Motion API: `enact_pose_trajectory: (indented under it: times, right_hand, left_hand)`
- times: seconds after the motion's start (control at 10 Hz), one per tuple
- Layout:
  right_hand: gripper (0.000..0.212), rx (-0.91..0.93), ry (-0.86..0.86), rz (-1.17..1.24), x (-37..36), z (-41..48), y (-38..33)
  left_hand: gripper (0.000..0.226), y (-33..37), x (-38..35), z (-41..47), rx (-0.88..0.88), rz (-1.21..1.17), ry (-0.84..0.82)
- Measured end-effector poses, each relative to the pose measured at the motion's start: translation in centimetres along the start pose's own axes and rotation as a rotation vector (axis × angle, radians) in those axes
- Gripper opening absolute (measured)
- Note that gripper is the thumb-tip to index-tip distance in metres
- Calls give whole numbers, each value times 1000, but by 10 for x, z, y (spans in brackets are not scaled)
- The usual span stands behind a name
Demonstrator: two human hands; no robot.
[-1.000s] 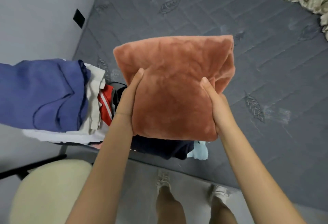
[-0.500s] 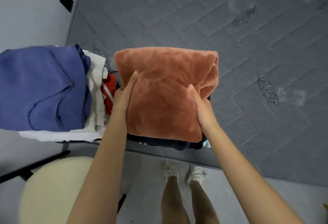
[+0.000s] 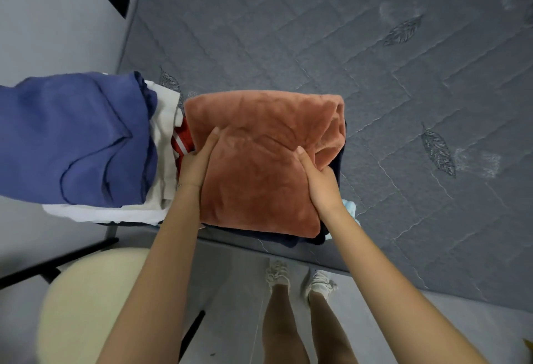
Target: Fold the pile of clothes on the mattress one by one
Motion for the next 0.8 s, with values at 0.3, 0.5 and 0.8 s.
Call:
enact_pose_trajectory:
  times: [0.3,0.5,0.8]
  right_hand:
    - [40,-58,22,-39,11,-10,4]
    - [30,41,9,-69,21,-26,-26]
    - [105,58,235,-118,53,-73,-57]
  left_hand:
    - [46,5,-7,-18,10,52,-32]
    - [63,32,8,-39,-181,123,45]
    - [80,70,6,-111,-433,234,190]
Point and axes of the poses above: each hand's wrist, its own z-axis towards the middle knuckle, its own x-axis out of the back of the hand, y = z × x, the point moved 7 cm from there along z, towards the middle knuckle, and after that the axes turned 1 degree about -z, right-handed, at the moved point
